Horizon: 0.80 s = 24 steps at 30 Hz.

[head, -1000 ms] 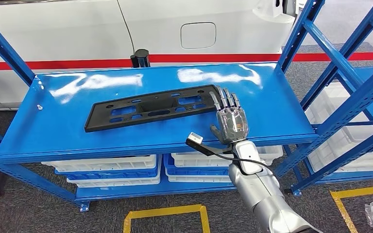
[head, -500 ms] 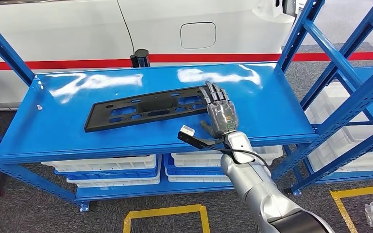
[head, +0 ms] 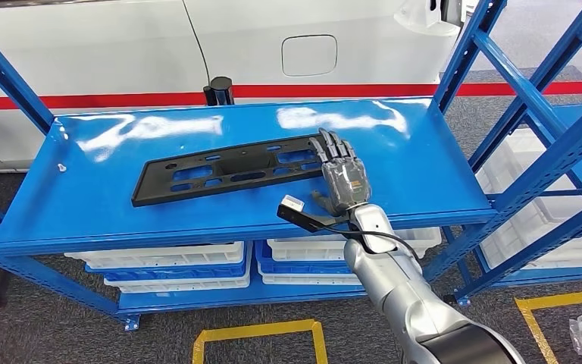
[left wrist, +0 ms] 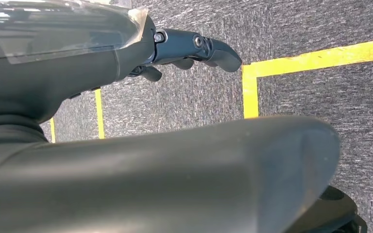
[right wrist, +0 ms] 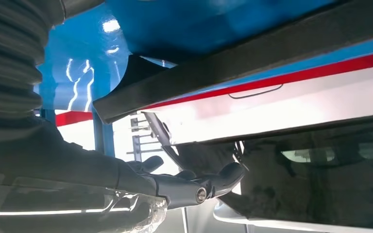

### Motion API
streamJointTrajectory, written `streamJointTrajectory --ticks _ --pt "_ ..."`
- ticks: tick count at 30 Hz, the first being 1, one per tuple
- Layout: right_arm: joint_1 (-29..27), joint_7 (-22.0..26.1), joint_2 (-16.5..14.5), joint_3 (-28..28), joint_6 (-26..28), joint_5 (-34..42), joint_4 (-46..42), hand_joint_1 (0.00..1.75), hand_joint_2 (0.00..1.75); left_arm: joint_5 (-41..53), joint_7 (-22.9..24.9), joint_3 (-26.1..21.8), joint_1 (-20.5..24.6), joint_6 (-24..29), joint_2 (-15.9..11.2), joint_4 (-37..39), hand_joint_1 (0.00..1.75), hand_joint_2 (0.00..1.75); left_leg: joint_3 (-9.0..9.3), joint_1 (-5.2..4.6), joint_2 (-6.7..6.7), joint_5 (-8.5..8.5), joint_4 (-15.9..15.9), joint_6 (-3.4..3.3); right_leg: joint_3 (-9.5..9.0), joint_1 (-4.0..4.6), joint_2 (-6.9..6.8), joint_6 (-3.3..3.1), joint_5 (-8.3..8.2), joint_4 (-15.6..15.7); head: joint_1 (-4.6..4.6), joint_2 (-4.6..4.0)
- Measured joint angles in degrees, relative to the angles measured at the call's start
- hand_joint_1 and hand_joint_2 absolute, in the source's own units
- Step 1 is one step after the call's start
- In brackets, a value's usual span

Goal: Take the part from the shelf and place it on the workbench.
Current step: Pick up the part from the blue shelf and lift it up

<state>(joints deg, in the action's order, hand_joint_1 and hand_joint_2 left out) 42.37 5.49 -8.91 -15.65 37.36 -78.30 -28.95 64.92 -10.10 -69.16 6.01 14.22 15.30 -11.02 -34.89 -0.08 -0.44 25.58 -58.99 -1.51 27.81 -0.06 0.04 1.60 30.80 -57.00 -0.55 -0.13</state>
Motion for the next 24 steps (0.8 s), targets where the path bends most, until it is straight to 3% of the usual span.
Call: streamJointTrajectory --ticks 19,20,23,24 --pt "1.1 2.7 0.0 0.0 1.2 2.2 1.5 0.04 1.75 0.5 0.3 0.0 0.0 0.0 0.0 0.1 0.0 0.0 0.0 0.0 0.0 0.0 0.0 0.0 0.0 0.0 0.0 0.0 0.0 0.0 0.01 0.0" --pt "1.2 2.7 0.0 0.0 1.2 2.4 1.6 0.17 1.75 0.5 0.4 0.0 0.0 -0.2 0.0 0.1 0.0 0.0 0.0 0.0 0.0 0.0 0.0 0.0 0.0 0.0 0.0 0.0 0.0 0.0 0.01 0.0" --pt "1.5 2.9 0.0 0.0 1.4 2.8 1.9 1.13 1.75 0.5 0.6 0.0 0.0 -0.5 -0.2 0.2 0.0 0.0 0.0 0.0 0.0 0.0 0.0 0.0 0.01 0.0 0.0 0.0 0.0 0.0 0.01 0.0" --pt "1.6 2.9 0.1 0.0 1.5 2.9 2.0 1.33 1.75 0.5 0.6 0.0 0.0 -0.5 -0.2 0.2 0.0 0.0 0.0 0.0 0.0 0.0 0.0 0.0 0.01 0.0 0.0 0.0 0.0 0.0 0.01 0.0"
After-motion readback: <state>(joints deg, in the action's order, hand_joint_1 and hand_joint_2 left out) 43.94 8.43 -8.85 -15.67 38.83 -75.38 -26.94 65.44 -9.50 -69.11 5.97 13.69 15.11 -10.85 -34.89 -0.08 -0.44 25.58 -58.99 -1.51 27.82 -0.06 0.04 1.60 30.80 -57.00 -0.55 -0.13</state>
